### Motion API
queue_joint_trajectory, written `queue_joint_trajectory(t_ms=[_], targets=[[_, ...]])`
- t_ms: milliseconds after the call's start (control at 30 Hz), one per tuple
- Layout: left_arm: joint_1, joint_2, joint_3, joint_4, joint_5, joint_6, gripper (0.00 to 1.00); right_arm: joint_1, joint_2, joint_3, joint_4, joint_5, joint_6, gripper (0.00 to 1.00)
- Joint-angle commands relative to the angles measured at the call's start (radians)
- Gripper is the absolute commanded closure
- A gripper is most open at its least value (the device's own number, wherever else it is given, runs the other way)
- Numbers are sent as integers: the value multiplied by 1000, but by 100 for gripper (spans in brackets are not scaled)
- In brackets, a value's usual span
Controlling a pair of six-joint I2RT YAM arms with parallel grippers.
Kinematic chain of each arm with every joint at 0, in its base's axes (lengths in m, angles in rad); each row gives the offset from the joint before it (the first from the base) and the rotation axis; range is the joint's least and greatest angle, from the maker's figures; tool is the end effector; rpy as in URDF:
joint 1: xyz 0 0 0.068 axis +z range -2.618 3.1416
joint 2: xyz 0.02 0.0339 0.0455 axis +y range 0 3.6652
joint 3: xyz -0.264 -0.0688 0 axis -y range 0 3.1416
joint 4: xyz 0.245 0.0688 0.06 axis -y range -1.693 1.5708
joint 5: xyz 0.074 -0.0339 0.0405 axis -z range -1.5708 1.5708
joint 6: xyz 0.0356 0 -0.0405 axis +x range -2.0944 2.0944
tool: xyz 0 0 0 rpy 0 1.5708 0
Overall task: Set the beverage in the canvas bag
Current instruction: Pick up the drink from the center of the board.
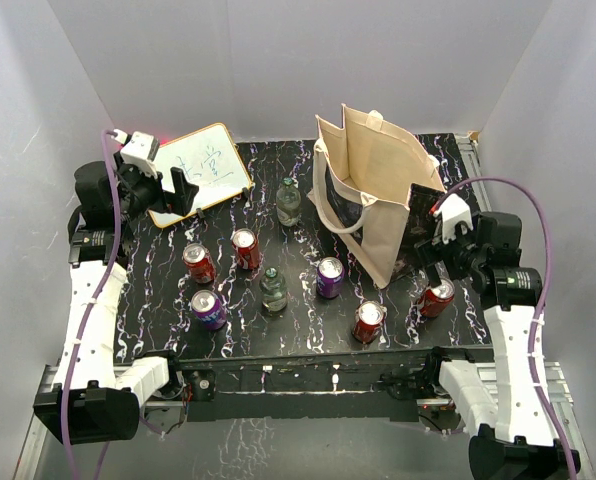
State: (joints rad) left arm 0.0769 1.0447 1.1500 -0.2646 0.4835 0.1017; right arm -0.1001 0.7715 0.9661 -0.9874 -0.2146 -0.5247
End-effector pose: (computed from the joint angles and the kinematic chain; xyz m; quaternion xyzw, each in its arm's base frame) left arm 0.2295 0.0011 0.4105 0.1644 0.7370 -0.1253 0.6435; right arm 0.1359 -0.0060 0.3263 -0.2336 0.8908 -0.0216 0.3893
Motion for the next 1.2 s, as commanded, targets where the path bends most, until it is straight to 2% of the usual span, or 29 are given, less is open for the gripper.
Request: queue_joint_trajectory(t_ms=[0, 233, 567, 900, 1167], targets=[[6, -15, -8, 27, 29, 20, 3, -1, -27, -39, -55, 29, -85, 2], [6, -30, -15, 19, 35, 35, 3, -1, 47, -109, -82, 48, -84, 0], [6, -33, -20, 16, 47, 47, 3, -2, 152, -145, -25, 26, -54, 1], [6, -30, -25, 17, 67, 45, 3, -4, 192, -162, -19, 28, -69, 7], [6, -24, -25, 19, 77, 40, 3, -6, 217, -161, -20, 12, -86, 21]])
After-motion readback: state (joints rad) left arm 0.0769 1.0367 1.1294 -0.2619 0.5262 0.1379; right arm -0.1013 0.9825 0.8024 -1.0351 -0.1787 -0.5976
